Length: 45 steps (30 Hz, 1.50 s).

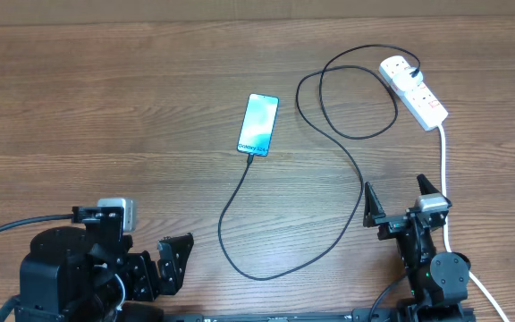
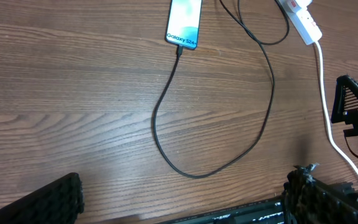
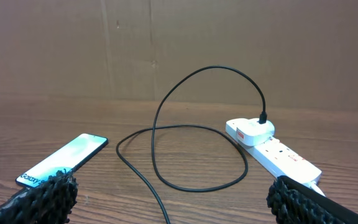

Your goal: Plug charger to phone and switch on socket

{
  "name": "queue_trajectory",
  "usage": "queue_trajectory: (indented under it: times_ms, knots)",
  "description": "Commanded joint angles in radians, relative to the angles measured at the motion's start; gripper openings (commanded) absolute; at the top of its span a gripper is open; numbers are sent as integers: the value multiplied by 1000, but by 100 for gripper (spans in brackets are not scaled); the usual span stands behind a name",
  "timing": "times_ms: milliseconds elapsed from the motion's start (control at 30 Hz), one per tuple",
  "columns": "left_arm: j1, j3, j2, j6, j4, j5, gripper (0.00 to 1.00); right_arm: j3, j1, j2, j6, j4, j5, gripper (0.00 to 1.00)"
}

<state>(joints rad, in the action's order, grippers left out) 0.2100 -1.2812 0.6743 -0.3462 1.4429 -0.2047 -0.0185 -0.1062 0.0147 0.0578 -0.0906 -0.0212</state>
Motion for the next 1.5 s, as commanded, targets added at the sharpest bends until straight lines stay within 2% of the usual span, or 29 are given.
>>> queue_trajectory:
  times_ms: [0, 1333, 1467]
  knots:
    - [6, 3, -7, -17, -3, 6, 99, 10, 2, -13, -8, 2, 11, 100]
    - [6, 3, -7, -16, 2, 7, 100, 10, 2, -12, -8, 6, 9, 100]
    - [8, 3, -7, -16, -60, 47, 100, 10, 2, -12, -8, 6, 9, 100]
